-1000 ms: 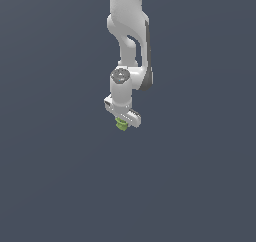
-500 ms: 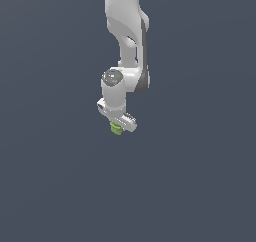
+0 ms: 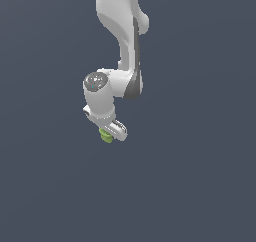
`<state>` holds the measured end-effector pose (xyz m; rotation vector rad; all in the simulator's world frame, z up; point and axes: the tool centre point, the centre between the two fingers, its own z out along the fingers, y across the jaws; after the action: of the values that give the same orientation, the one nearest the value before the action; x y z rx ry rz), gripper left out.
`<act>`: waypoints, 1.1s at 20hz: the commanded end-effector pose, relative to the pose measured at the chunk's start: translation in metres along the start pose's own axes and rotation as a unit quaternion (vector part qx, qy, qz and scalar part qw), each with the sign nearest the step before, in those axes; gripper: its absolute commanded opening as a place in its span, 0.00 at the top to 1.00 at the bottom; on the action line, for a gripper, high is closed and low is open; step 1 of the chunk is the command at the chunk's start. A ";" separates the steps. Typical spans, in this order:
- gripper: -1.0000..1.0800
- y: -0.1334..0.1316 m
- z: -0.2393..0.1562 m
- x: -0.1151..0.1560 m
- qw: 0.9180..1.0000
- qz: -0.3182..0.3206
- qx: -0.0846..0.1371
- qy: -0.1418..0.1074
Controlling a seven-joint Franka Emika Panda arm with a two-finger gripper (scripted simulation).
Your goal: Pick up the object and move it to a goal position.
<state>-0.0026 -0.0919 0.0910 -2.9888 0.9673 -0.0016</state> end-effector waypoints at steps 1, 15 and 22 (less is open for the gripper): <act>1.00 -0.001 -0.007 0.017 1.000 0.000 0.000 0.000; 1.00 -0.005 -0.039 0.098 1.000 0.000 0.000 0.000; 1.00 -0.007 -0.051 0.129 1.000 0.000 0.000 0.000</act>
<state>0.1005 -0.1590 0.1395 -2.9894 0.9669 -0.0007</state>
